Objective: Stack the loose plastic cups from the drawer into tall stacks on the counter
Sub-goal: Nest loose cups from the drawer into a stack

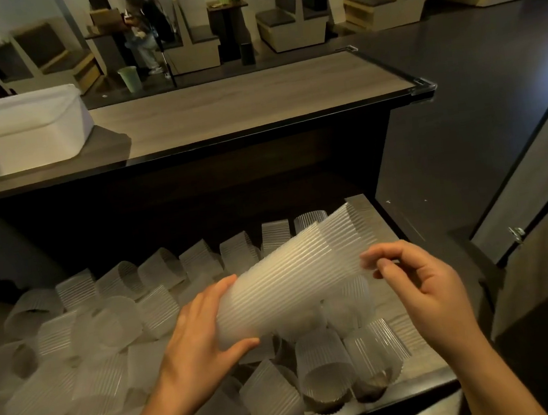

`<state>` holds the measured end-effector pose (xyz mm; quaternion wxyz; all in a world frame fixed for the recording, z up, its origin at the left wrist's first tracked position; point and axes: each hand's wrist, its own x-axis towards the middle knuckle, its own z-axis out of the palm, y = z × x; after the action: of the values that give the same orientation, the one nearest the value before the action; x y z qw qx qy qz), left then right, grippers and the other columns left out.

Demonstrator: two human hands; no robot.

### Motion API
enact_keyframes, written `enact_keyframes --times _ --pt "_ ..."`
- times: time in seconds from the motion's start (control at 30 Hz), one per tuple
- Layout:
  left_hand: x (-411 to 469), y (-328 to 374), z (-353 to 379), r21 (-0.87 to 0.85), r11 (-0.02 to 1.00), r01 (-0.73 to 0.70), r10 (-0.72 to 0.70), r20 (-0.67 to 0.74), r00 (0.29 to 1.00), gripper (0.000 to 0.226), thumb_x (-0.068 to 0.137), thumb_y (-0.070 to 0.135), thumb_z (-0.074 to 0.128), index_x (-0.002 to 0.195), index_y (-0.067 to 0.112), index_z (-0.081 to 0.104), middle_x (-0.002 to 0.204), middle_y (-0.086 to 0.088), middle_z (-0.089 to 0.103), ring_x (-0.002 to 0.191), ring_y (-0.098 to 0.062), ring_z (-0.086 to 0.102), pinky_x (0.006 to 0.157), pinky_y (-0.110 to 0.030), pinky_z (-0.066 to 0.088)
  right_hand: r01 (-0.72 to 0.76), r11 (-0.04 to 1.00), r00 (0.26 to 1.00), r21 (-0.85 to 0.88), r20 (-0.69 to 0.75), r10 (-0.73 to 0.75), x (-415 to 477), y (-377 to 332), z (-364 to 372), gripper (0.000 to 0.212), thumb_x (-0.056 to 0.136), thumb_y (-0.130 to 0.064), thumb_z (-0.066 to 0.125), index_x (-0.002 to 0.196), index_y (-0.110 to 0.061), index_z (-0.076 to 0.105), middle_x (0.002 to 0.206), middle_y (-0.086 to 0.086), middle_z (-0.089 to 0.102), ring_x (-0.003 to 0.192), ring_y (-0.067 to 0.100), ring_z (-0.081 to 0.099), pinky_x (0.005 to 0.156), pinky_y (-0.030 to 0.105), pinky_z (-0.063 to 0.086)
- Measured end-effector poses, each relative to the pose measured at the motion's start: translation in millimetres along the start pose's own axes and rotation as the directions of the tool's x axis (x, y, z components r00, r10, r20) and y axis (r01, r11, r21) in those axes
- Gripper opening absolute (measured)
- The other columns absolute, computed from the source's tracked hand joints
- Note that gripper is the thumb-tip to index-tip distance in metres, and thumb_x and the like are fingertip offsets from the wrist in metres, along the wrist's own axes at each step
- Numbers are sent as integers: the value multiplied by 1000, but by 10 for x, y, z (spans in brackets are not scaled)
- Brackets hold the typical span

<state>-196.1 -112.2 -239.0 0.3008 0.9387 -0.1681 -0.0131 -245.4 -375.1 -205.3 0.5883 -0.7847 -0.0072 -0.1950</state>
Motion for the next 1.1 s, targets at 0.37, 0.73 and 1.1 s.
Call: enact_keyframes --times 0.37,0.73,1.1 --pt "-72 13 13 -15 999 -42 43 20 999 78 61 59 61 128 46 24 127 26 30 117 -7 30 101 -39 35 -97 995 976 -11 195 98 -95 36 -39 31 88 -4 52 89 -33 64 92 -19 67 90 -1 61 76 11 48" --pt "-111 13 15 -10 999 -46 46 10 999 80 68 38 77 125 49 23 126 24 29 119 -12 33 100 -42 37 -316 785 872 -533 164 462 -267 418 -267 51 81 -40 60 128 -24 46 118 -12 51 101 -2 48 87 17 43" --pt "-150 13 12 -26 998 -64 64 8 998 80 69 34 77 125 48 22 128 23 30 119 -9 31 102 -43 36 -177 760 874 -625 255 413 -563 699 -355 53 81 -27 66 128 -32 40 117 -23 36 109 -6 37 96 15 35"
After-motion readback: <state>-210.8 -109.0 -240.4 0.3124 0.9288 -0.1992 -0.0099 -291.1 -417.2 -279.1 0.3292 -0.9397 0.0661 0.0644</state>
